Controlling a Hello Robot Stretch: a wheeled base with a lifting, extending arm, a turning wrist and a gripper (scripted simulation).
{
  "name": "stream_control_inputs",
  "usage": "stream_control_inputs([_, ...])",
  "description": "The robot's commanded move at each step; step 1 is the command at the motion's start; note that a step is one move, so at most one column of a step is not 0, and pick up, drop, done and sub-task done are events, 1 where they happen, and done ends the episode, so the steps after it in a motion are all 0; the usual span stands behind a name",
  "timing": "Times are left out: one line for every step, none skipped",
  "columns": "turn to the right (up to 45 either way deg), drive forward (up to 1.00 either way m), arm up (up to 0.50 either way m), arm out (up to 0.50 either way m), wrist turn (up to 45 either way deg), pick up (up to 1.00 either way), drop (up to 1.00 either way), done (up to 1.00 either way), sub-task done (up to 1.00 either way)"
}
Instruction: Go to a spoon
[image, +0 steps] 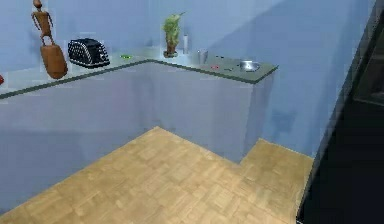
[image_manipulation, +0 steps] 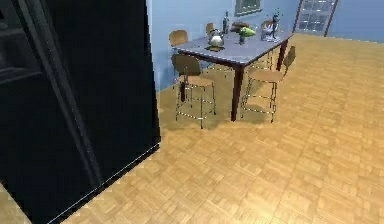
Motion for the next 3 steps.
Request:
stream_control_inputs([0.0,0.50,0.00,0.00,0.0,0.00,0.00,0.00,0.00])
stream_control_inputs([-45.0,0.00,0.00,0.00,0.0,0.00,0.00,0.00,0.00])
stream_control_inputs([-9.0,0.00,0.00,0.00,0.0,0.00,0.00,0.00,0.00])
